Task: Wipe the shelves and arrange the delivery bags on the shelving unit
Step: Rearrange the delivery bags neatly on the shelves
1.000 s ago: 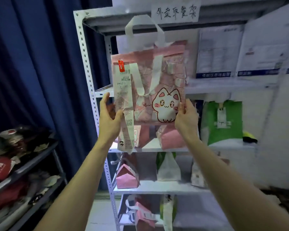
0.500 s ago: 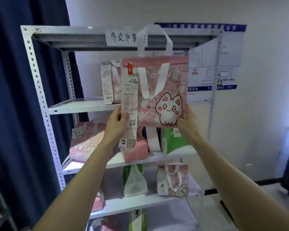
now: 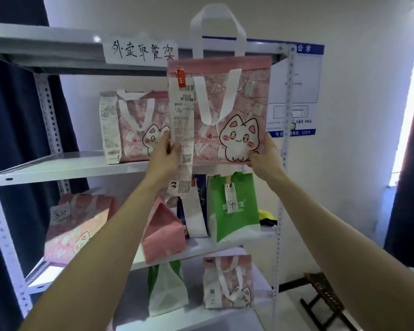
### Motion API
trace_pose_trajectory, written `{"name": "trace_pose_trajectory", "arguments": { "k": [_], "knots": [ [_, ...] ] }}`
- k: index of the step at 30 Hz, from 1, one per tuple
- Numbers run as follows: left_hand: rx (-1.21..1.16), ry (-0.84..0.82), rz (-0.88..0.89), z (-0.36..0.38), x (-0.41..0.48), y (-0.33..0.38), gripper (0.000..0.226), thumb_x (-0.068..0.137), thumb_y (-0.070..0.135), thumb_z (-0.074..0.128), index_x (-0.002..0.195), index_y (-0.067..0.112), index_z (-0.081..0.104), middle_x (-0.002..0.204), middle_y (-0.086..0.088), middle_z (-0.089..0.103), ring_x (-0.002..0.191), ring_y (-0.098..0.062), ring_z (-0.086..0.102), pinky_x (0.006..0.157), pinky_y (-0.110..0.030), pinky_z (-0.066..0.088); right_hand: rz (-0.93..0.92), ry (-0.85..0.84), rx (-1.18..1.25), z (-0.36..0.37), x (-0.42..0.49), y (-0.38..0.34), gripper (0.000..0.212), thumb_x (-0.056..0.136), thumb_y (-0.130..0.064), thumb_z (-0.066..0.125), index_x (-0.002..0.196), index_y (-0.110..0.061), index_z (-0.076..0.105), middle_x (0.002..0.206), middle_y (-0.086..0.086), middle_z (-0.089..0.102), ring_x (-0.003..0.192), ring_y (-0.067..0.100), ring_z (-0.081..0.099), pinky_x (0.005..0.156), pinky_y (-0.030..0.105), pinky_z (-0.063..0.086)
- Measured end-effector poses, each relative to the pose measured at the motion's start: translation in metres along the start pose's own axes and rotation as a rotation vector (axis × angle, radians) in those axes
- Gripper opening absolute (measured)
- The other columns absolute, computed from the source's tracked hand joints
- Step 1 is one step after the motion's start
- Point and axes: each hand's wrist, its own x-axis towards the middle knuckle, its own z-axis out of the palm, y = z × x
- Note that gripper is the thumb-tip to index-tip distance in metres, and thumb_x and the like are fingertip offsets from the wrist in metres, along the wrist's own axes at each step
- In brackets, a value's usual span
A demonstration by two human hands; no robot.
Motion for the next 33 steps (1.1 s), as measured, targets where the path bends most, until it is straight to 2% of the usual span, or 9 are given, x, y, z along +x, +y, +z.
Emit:
{"name": "trace_pose_trajectory", "arguments": {
  "k": [4,6,11,15,18,21,26,28,33],
  "knots": [
    [0.026,0.004,0.006,0.025,0.018,-0.005,0.035,0.113,0.017,0.05,0.146,0.028,0.056,0.129,0.018,0.071,0.113,0.001,0.068,0.095,-0.027,0.057,0.003,-0.002,-0.039,-0.008,0.031,0.019,0.058,0.095,0.004,0.058,0.148,-0.015,0.043,0.141,0.004,0.062,0.125,0.027,0.061,0.101,0.045,0.056],
    [0.045,0.012,-0.004,0.037,0.028,-0.007,0.036,0.112,0.018,0.051,0.147,0.029,0.055,0.131,0.018,0.071,0.116,-0.002,0.069,0.097,-0.029,0.058,0.017,-0.022,-0.076,-0.01,0.049,0.03,0.054,0.097,0.001,0.058,0.147,-0.013,0.039,0.141,0.007,0.062,0.124,0.029,0.06,0.094,0.038,0.053],
    [0.133,0.045,-0.011,0.064,0.061,-0.021,0.032,0.11,0.027,0.055,0.141,0.035,0.056,0.135,0.015,0.069,0.122,-0.01,0.068,0.107,-0.046,0.057,0.017,-0.087,-0.064,-0.012,0.102,0.058,0.061,0.096,0.001,0.056,0.148,-0.013,0.028,0.14,0.007,0.056,0.126,0.032,0.058,0.104,0.052,0.054],
    [0.217,0.068,-0.017,0.094,0.08,-0.023,0.034,0.112,0.023,0.055,0.146,0.026,0.055,0.133,0.014,0.068,0.11,0.005,0.063,0.094,-0.028,0.056,-0.008,-0.13,-0.038,-0.016,0.139,0.084,0.069,0.095,0.003,0.053,0.154,-0.014,0.022,0.131,-0.001,0.05,0.119,0.024,0.054,0.102,0.046,0.055],
    [0.231,0.075,-0.066,0.112,0.088,-0.031,0.034,0.111,0.024,0.057,0.144,0.03,0.054,0.137,0.013,0.068,0.122,-0.011,0.067,0.106,-0.045,0.058,-0.024,-0.144,-0.043,-0.015,0.16,0.104,0.065,0.096,0.002,0.053,0.152,-0.013,0.024,0.128,0.0,0.051,0.112,0.021,0.053,0.083,0.028,0.055],
    [0.273,0.074,-0.126,0.128,0.093,-0.036,0.037,0.11,0.021,0.058,0.147,0.026,0.052,0.143,0.008,0.066,0.127,-0.016,0.064,0.109,-0.054,0.056,-0.052,-0.15,-0.085,-0.013,0.176,0.121,0.06,0.095,0.003,0.053,0.147,-0.012,0.029,0.122,0.0,0.053,0.102,0.022,0.053,0.061,0.016,0.041],
    [0.368,0.066,-0.138,0.147,0.107,-0.04,0.047,0.105,0.026,0.067,0.149,0.026,0.05,0.144,0.009,0.067,0.124,-0.015,0.066,0.108,-0.052,0.056,-0.045,-0.182,-0.078,-0.008,0.201,0.143,0.055,0.097,0.001,0.054,0.144,-0.013,0.03,0.124,0.0,0.052,0.104,0.021,0.052,0.058,0.013,0.037],
    [0.387,0.073,-0.136,0.153,0.117,-0.044,0.05,0.104,0.029,0.069,0.149,0.026,0.049,0.145,0.008,0.067,0.128,-0.017,0.067,0.108,-0.052,0.056,-0.032,-0.178,-0.061,-0.007,0.209,0.148,0.055,0.097,0.0,0.055,0.144,-0.014,0.031,0.127,0.001,0.054,0.105,0.021,0.053,0.065,0.016,0.043],
    [0.448,0.082,-0.128,0.166,0.13,-0.066,0.05,0.105,0.024,0.069,0.151,0.017,0.048,0.148,-0.001,0.065,0.134,-0.022,0.062,0.106,-0.04,0.051,-0.041,-0.239,-0.116,-0.002,0.213,0.163,0.061,0.098,-0.011,0.06,0.15,-0.014,0.029,0.147,0.008,0.051,0.13,0.032,0.053,0.105,0.049,0.049]
  ]
}}
